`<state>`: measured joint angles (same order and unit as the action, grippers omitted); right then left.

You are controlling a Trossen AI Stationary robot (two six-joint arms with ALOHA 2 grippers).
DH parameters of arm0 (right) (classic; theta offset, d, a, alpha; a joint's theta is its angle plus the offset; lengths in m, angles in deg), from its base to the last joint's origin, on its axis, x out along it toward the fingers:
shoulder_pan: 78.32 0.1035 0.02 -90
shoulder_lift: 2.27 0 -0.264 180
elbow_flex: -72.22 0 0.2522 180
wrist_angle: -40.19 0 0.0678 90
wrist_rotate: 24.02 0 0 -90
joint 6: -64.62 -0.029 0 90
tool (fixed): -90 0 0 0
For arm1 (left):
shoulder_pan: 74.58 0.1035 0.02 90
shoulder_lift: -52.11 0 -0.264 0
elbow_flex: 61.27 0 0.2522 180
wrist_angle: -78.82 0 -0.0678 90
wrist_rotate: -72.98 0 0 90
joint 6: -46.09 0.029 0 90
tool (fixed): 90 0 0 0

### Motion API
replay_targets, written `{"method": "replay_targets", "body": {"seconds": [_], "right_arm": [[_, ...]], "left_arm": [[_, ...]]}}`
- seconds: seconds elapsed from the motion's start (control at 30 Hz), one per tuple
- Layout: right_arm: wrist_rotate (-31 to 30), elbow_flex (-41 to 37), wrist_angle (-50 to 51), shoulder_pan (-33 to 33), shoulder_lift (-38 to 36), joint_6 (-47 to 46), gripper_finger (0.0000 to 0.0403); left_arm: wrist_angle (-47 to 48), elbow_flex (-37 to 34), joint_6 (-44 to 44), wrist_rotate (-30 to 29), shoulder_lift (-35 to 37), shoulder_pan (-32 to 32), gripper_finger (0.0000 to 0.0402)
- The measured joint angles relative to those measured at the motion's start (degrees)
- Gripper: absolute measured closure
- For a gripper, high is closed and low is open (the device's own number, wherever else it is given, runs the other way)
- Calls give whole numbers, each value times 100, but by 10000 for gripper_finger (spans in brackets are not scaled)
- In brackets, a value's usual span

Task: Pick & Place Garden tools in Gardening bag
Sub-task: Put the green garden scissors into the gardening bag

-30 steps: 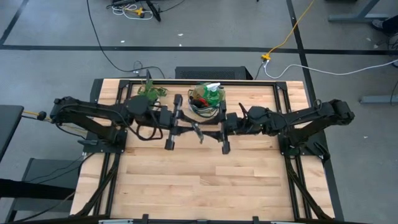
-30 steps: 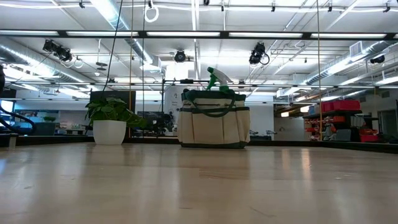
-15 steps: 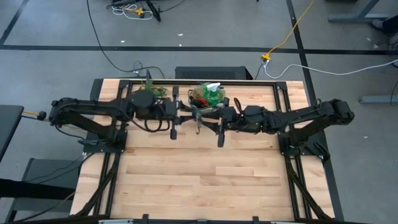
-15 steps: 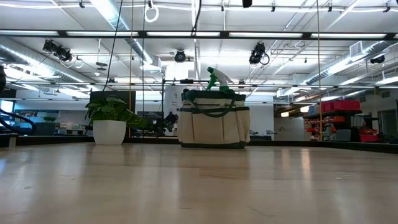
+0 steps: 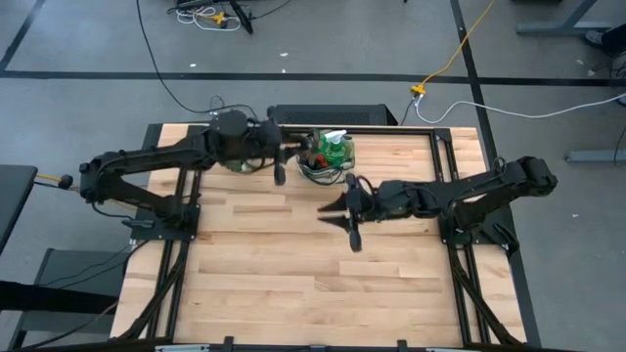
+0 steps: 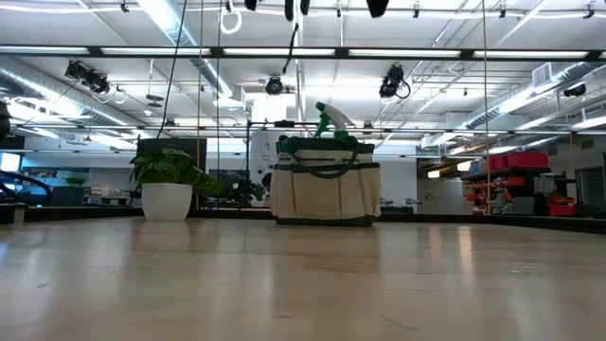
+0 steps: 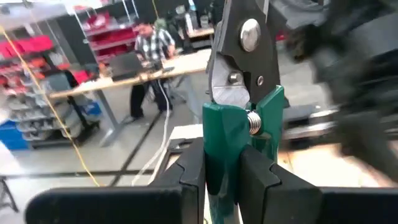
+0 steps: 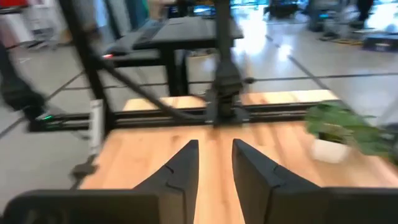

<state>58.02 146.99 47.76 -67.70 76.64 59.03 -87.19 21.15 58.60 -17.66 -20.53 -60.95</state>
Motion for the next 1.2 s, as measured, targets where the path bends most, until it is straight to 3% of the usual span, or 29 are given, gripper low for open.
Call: {"method": "replay_targets", "body": {"seconds": [0.6,0.93,1.2], "right_arm": [[-50,0,371,445,-2,2,312],[-57,0,494,516,-2,7,312],[-118,0,608,515,-1,45,312]], "left_arm": [[-138,-6,-294,375,-1077,933,342],[-984,-4,-588,788,-1008,1252,342],[-974,-6,-562,804,-1019,1472,342]]}}
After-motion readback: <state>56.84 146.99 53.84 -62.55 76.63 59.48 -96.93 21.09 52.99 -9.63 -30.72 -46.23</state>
